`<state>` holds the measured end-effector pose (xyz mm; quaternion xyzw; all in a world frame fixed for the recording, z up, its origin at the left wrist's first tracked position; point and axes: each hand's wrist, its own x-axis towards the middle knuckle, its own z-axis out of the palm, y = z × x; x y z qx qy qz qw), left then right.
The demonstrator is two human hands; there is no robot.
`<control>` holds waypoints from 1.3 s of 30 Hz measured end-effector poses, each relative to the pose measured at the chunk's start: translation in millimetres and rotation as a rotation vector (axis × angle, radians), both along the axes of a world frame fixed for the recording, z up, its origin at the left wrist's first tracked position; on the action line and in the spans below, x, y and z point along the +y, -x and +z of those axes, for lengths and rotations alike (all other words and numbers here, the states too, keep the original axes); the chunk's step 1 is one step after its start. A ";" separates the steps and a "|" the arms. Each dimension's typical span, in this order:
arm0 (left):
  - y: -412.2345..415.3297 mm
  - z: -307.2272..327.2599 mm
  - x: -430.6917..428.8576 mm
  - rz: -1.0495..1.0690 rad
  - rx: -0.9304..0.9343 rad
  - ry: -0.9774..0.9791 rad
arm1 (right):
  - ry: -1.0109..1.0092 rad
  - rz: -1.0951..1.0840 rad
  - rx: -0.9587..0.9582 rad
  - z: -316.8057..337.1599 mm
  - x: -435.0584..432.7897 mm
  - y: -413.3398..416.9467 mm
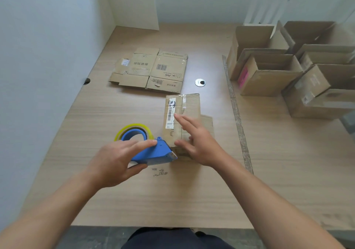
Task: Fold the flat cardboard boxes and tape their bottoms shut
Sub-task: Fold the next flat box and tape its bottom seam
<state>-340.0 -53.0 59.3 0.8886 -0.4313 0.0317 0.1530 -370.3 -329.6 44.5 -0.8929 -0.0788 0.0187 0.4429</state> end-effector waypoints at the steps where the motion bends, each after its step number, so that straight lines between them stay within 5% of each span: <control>1: -0.3 1.5 -3.2 -0.012 -0.001 -0.008 | 0.010 0.010 0.008 -0.3 -0.1 -2.2; 18: -29.8 27.7 -30.0 -0.008 0.107 -0.086 | -0.185 -0.221 0.028 1.2 -29.6 -1.3; 29: -58.7 40.1 -12.8 0.144 0.712 -0.260 | -0.445 -0.430 0.302 -17.1 -56.4 31.9; 39: -75.1 36.1 -32.9 0.237 0.908 -0.334 | -0.333 -0.457 0.308 -32.2 -49.1 25.2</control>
